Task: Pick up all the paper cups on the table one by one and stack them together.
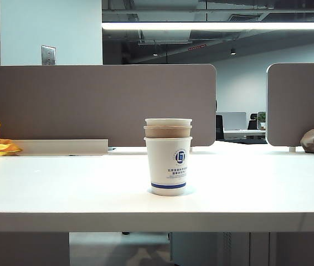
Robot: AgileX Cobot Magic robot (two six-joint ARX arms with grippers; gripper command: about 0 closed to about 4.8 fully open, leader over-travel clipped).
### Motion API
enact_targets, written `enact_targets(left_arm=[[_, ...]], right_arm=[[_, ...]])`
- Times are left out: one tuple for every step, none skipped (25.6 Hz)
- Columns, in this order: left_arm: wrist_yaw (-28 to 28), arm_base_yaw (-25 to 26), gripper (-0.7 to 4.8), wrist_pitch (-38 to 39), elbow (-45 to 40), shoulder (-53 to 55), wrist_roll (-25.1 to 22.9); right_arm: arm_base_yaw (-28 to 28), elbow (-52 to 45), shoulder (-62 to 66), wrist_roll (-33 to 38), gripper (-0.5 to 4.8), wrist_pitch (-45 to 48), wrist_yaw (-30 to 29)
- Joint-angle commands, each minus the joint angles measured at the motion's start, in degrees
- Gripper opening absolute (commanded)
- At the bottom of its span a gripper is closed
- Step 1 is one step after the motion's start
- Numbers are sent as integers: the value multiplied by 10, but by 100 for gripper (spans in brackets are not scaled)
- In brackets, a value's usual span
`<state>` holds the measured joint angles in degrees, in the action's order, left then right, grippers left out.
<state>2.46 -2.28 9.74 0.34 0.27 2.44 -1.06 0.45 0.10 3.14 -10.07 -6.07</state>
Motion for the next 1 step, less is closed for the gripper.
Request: enact_targets(left_arm=[[-1, 1, -5, 1, 1, 0, 1]], right_arm=[[0, -4, 0, 1, -5, 4, 0]])
